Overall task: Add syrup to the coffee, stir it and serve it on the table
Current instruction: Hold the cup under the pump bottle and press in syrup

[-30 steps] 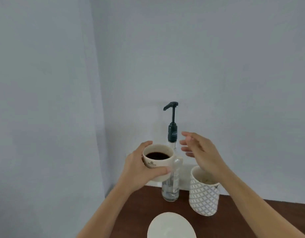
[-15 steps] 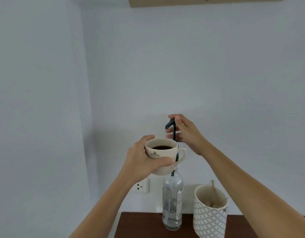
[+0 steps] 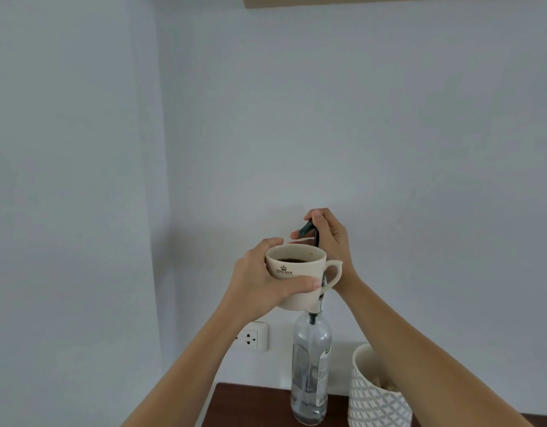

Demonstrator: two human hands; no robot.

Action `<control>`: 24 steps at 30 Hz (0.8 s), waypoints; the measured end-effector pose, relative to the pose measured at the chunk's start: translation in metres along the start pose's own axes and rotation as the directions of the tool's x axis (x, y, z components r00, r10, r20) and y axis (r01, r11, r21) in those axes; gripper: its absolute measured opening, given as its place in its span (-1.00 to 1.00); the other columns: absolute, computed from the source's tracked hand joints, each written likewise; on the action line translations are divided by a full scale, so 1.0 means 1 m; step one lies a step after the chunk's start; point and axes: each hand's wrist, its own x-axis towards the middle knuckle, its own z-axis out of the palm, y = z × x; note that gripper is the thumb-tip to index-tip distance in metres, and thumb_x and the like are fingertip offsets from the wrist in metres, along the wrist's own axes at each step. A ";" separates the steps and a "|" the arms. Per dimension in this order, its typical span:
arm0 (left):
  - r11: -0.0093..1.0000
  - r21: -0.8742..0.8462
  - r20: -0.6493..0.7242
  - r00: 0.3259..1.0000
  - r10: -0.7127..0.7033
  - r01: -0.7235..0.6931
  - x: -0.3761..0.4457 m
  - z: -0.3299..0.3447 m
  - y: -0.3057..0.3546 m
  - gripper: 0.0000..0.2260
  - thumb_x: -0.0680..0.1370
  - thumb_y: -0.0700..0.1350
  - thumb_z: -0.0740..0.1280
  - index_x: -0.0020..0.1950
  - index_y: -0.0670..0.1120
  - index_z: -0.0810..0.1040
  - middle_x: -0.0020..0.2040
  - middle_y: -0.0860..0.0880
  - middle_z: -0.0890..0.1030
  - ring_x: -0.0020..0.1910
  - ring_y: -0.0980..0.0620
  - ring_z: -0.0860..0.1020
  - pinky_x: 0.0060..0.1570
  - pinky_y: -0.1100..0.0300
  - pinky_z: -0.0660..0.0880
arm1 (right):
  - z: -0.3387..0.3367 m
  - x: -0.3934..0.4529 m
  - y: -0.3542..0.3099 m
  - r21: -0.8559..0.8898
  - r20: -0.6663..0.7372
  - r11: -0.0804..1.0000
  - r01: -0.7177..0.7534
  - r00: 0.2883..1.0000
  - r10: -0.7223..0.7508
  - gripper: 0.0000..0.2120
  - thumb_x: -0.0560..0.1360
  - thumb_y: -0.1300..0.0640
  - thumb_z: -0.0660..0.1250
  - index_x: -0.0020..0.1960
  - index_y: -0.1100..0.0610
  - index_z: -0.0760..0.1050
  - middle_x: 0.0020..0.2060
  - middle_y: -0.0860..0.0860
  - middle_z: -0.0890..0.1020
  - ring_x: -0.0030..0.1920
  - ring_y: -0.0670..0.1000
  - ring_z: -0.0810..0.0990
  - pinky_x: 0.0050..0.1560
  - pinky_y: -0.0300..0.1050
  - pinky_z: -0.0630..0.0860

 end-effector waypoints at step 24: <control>1.000 -0.012 -0.027 0.999 -0.018 0.017 0.016 0.005 0.009 0.03 -0.03 0.29 0.53 0.44 0.06 0.46 0.17 0.12 0.62 0.08 0.26 0.57 -0.09 0.36 0.50 | 0.002 0.013 0.015 -0.024 -0.102 0.989 0.143 0.984 -0.145 -0.77 0.58 0.32 0.10 -0.23 0.25 0.41 -0.59 -0.11 0.47 -0.54 -0.13 0.40 -0.49 -0.28 0.35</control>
